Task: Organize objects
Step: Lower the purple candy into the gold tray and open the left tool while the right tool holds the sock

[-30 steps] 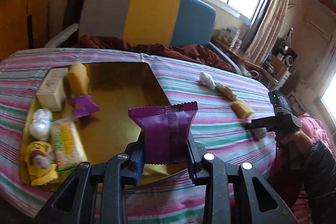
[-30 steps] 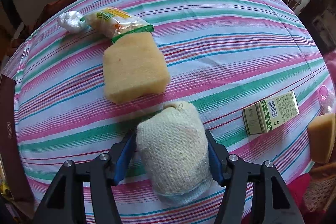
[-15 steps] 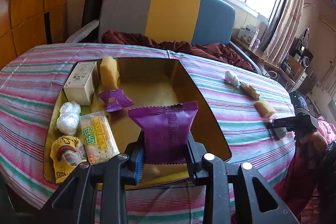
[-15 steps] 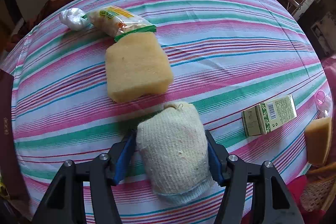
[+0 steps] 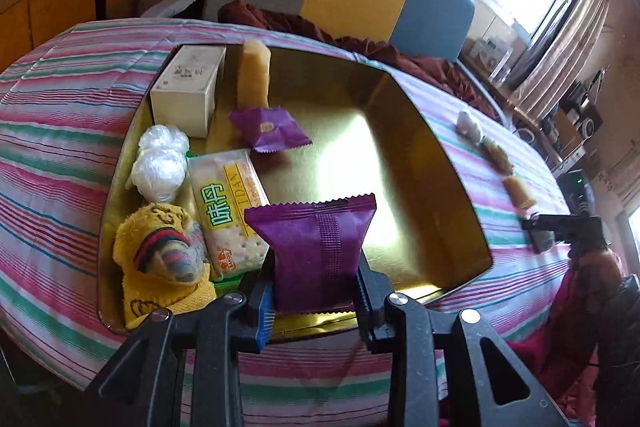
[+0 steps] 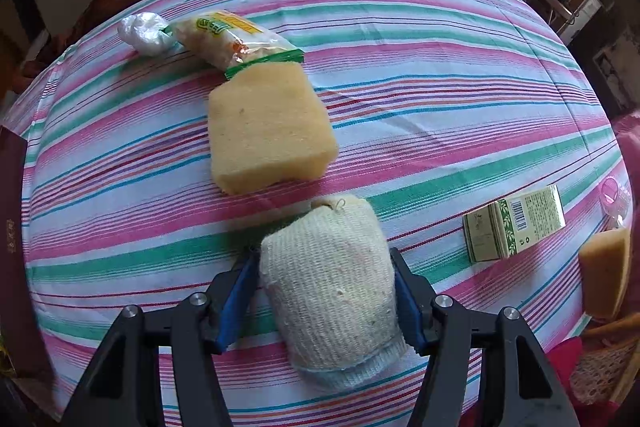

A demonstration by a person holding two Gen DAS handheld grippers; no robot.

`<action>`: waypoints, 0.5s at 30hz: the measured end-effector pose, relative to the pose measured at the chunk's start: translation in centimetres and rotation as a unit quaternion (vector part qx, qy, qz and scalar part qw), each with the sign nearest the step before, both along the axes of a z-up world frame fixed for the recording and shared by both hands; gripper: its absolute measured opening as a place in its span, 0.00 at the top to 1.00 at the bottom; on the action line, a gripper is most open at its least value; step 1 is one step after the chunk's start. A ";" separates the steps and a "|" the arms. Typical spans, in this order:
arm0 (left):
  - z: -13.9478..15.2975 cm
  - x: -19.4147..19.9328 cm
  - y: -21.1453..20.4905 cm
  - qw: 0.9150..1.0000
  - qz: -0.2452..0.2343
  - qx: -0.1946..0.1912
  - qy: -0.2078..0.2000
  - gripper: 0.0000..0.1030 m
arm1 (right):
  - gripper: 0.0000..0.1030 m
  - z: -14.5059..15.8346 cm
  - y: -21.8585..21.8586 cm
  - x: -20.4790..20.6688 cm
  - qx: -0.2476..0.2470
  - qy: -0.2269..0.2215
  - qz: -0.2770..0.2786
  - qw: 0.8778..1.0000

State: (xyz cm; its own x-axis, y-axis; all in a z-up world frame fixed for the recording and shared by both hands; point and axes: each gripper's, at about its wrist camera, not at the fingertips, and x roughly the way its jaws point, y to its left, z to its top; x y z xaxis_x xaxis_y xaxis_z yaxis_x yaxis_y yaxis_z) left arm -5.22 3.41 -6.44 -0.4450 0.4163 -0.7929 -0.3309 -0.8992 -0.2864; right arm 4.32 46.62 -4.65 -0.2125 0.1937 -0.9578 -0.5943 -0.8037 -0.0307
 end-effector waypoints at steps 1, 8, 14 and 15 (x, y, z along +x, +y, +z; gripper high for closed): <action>-0.5 -0.3 0.4 1.000 -0.001 -0.016 -0.006 0.69 | 0.38 0.1 0.1 0.0 0.000 0.000 0.000 1.000; -1.5 -0.8 1.2 0.998 0.002 -0.060 -0.009 0.66 | 0.38 0.1 0.6 1.4 0.000 0.000 0.001 1.000; -0.7 0.1 0.6 0.998 0.007 -0.061 -0.004 0.58 | 0.38 0.0 0.9 1.9 0.001 0.000 0.000 1.000; -0.6 0.1 0.3 0.998 0.010 -0.057 -0.006 0.58 | 0.38 0.1 1.0 1.9 0.001 0.000 0.001 1.000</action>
